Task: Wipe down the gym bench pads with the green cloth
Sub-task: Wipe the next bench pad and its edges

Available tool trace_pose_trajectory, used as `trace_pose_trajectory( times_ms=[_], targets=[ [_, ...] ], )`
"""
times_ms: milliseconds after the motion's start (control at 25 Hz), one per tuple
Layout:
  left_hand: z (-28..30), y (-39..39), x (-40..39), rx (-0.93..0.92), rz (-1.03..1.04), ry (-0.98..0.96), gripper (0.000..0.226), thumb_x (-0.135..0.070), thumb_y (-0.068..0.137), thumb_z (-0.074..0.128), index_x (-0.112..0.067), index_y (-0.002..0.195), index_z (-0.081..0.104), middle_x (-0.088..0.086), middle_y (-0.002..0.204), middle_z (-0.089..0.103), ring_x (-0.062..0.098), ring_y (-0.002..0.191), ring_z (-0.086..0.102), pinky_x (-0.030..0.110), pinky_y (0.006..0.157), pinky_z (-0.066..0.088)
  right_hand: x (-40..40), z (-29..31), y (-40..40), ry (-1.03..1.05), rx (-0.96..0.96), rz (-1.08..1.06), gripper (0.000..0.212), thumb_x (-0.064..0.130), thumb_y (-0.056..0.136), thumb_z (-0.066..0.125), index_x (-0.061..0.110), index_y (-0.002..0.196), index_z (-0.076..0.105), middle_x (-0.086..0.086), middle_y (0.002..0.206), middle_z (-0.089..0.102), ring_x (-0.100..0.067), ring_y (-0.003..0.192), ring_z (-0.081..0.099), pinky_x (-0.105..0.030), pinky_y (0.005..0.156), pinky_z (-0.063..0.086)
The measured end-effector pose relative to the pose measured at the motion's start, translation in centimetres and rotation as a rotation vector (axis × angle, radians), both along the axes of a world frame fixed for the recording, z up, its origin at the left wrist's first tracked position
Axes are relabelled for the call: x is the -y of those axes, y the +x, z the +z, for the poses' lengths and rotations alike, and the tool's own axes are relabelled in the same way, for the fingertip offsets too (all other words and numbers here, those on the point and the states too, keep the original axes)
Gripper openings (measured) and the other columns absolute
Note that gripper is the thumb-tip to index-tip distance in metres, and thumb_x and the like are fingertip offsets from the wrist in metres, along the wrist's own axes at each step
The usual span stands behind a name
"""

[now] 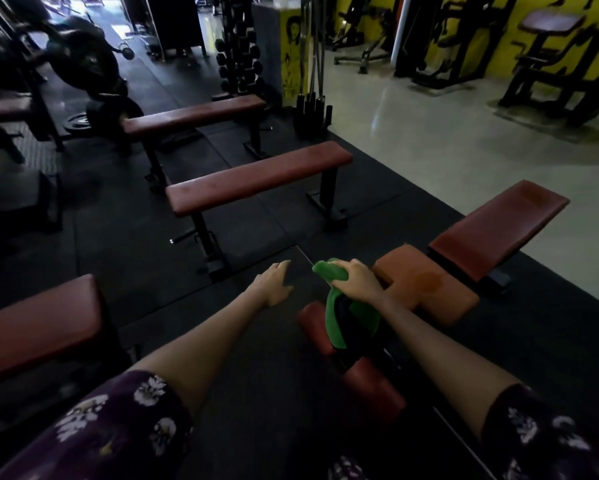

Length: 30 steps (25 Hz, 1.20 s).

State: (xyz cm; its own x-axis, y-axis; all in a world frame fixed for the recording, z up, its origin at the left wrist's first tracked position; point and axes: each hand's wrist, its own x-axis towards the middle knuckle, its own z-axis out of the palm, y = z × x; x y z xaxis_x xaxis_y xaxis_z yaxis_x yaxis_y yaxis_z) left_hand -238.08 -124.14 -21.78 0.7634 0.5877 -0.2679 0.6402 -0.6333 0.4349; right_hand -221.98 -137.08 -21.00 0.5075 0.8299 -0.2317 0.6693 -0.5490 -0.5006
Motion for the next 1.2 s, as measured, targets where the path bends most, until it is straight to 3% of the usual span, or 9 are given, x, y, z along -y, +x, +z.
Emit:
trace_pose_trajectory(
  times_ms=[240,640,1000,1200],
  targets=[
    [-0.5,4.3,-7.4,0.049,-0.040,-0.074,0.075,-0.023,0.091,0.056,-0.009,0.149,0.010,0.015,0.151,0.025,0.030,0.137,0.030,0.037,0.112,0.026,-7.5,-0.8,3.1,-0.048,0.038,-0.061,0.052,0.029,0.086,0.058,0.029,0.136,0.046,-0.012,0.119,0.047,-0.031,0.111,0.053,-0.035,0.094,0.043],
    [-0.9,16.5,-22.0,0.053,-0.166,-0.066,0.071,-0.024,0.091,0.057,-0.011,0.148,0.017,0.013,0.149,0.029,0.031,0.133,0.037,0.043,0.109,0.032,-19.8,-0.5,13.2,-0.030,0.046,-0.226,0.051,0.028,0.087,0.058,0.028,0.137,0.046,-0.011,0.122,0.046,-0.029,0.109,0.053,-0.032,0.089,0.043],
    [-2.2,25.6,-31.7,-0.047,-0.555,-0.101,0.071,-0.024,0.093,0.055,-0.009,0.149,0.014,0.013,0.152,0.024,0.031,0.136,0.032,0.041,0.110,0.030,-25.5,-1.8,16.3,-0.006,0.025,-0.604,0.049,0.024,0.085,0.062,0.024,0.133,0.051,-0.013,0.116,0.051,-0.031,0.107,0.055,-0.036,0.093,0.044],
    [-2.1,28.2,-35.4,-0.102,-0.823,-0.140,0.069,-0.022,0.093,0.055,-0.010,0.148,0.016,0.013,0.148,0.028,0.030,0.134,0.035,0.044,0.110,0.031,-27.5,-2.5,13.3,0.064,-0.075,-0.880,0.049,0.013,0.085,0.063,0.013,0.132,0.051,-0.019,0.128,0.050,-0.034,0.124,0.045,-0.034,0.101,0.037]
  ],
)
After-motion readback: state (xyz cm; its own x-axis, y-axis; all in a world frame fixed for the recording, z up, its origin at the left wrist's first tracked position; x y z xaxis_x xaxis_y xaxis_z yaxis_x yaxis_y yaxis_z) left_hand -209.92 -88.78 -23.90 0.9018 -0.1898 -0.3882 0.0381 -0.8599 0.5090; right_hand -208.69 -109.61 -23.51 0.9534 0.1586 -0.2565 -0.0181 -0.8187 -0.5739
